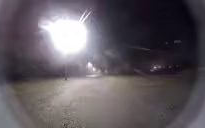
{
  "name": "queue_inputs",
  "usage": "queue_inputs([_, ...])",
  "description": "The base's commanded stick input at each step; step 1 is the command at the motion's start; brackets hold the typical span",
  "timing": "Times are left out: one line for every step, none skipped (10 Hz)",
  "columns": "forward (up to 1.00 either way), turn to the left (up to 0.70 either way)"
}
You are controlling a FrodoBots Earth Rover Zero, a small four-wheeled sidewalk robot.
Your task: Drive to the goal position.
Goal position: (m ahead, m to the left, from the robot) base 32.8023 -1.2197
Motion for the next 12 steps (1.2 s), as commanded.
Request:
queue_inputs([0.51,0.00])
queue_inputs([0.51,0.01])
queue_inputs([0.51,0.02])
queue_inputs([0.57,0.33])
queue_inputs([0.60,0.39])
queue_inputs([0.62,0.26])
queue_inputs([0.62,0.25])
queue_inputs([0.64,0.25])
queue_inputs([0.67,0.24])
queue_inputs([0.68,0.19])
queue_inputs([0.69,0.21])
queue_inputs([0.69,0.22])
